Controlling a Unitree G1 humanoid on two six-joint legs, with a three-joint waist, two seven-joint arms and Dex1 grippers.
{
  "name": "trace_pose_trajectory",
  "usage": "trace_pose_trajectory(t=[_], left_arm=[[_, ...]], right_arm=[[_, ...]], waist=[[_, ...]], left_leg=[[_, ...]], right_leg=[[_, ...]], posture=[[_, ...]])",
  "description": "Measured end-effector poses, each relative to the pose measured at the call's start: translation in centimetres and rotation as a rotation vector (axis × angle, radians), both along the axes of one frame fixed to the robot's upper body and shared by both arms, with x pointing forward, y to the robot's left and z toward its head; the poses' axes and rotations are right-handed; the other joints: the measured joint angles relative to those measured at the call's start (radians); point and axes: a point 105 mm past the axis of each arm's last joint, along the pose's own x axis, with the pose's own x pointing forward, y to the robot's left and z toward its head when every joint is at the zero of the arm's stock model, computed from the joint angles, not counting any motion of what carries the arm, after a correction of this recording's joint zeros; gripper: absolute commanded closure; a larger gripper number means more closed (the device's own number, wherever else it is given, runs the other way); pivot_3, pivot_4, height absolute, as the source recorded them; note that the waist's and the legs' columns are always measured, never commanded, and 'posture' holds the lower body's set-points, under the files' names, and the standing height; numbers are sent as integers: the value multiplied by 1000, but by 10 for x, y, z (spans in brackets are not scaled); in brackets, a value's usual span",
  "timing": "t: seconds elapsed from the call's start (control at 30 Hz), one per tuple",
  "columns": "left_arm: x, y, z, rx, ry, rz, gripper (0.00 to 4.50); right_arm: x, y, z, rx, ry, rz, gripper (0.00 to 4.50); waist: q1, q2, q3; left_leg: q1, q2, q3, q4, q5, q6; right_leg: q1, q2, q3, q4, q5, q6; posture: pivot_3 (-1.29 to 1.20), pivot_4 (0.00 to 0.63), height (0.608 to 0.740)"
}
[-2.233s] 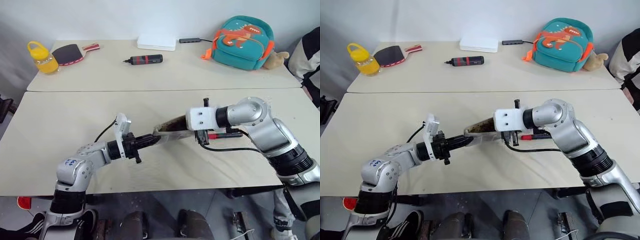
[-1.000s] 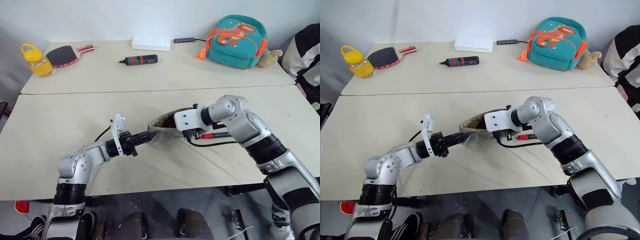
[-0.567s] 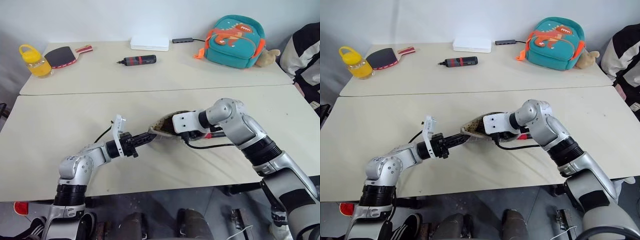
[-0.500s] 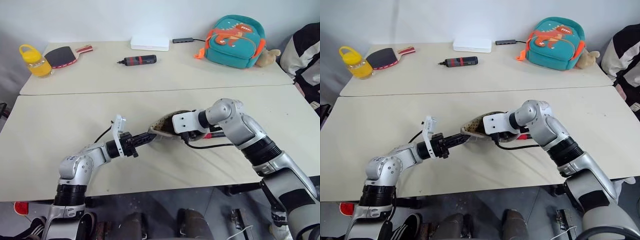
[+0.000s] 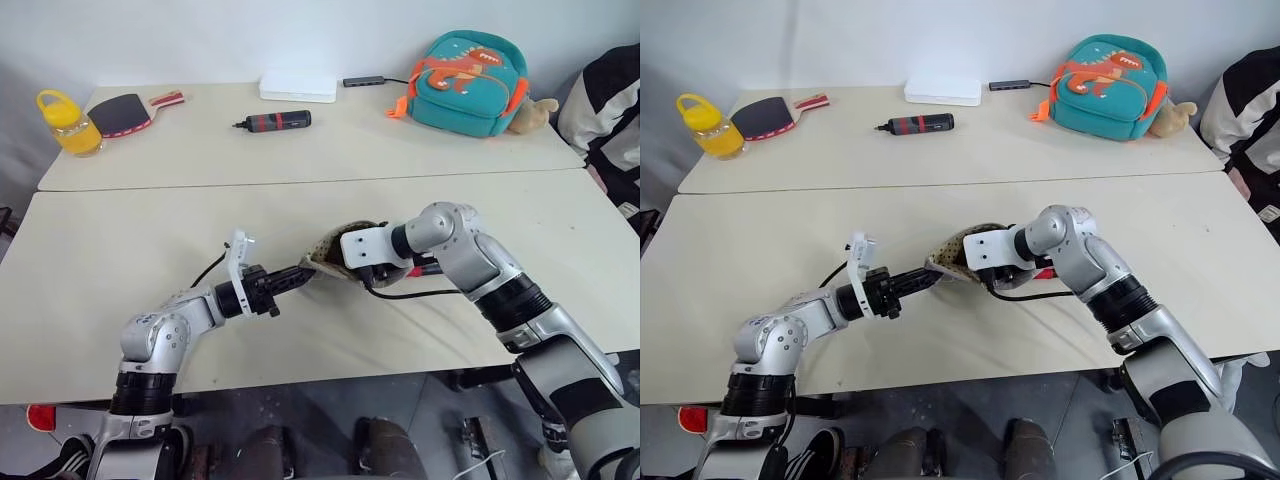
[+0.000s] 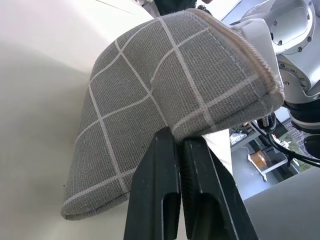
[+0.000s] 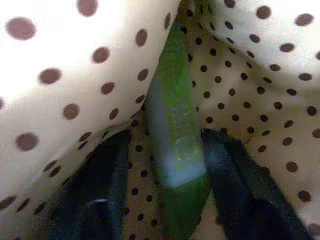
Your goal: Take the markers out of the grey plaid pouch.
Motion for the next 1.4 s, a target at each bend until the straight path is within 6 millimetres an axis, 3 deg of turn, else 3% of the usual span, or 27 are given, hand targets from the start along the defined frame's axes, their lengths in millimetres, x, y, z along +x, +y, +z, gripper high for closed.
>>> trace_pose_trajectory(t=[0.1, 0.3, 0.5, 0.63, 0.97, 1.17, 1.3, 1.4], left_arm=[[0, -1, 0, 3, -3, -4, 4500], [-1, -1, -1, 7, -5, -2, 4500], [-1, -2, -2, 5, -7, -1, 4500], [-2, -2, -1, 4, -6, -5, 4500], [-1, -3, 3, 62, -109, -9, 4500], [8, 0, 14, 62, -208, 57, 4500], [20, 7, 32, 40, -298, 129, 4500], [19, 8, 33, 38, -310, 124, 4500]], right_arm=[[0, 0, -1, 4, 2, 0, 4049], [-6, -9, 1, -8, 0, -6, 4044], [-22, -24, 20, 26, 5, -26, 4044], [-33, -27, 23, 66, 70, -42, 4044], [-24, -35, 48, 238, 57, -131, 4044], [-32, -32, 59, 353, 93, -103, 4044], [-42, -20, 76, 459, 96, -33, 4044], [-42, -13, 82, 535, 97, -23, 4044]], waist=[[0, 0, 0], [3, 0, 0], [4, 0, 0], [3, 0, 0], [4, 0, 0], [6, 0, 0], [5, 0, 0], [4, 0, 0]], left_leg=[[0, 0, 0, 0, 0, 0], [-1, 0, 0, 0, 0, 0], [-1, -1, -1, -1, 0, 0], [-1, -1, 0, -1, 0, 0], [-2, -1, 0, -1, 0, 0], [-2, -1, 0, -1, 0, 0], [-2, -1, 0, -2, 0, 0], [-2, -1, 0, -2, 0, 0]], right_leg=[[0, 0, 0, 0, 0, 0], [-1, -1, 0, 0, 0, 0], [-1, -1, -1, -1, 0, 0], [-1, -1, -1, -2, 0, 0], [-1, -1, -1, -2, 0, 0], [-1, -1, -1, -4, 0, 0], [0, -1, -1, -5, 0, 0], [-1, -1, -2, -4, 0, 0]], posture=[[0, 150, 740], [0, 150, 740], [0, 150, 740], [0, 150, 740], [0, 150, 740], [0, 150, 740], [0, 150, 740], [0, 150, 740]])
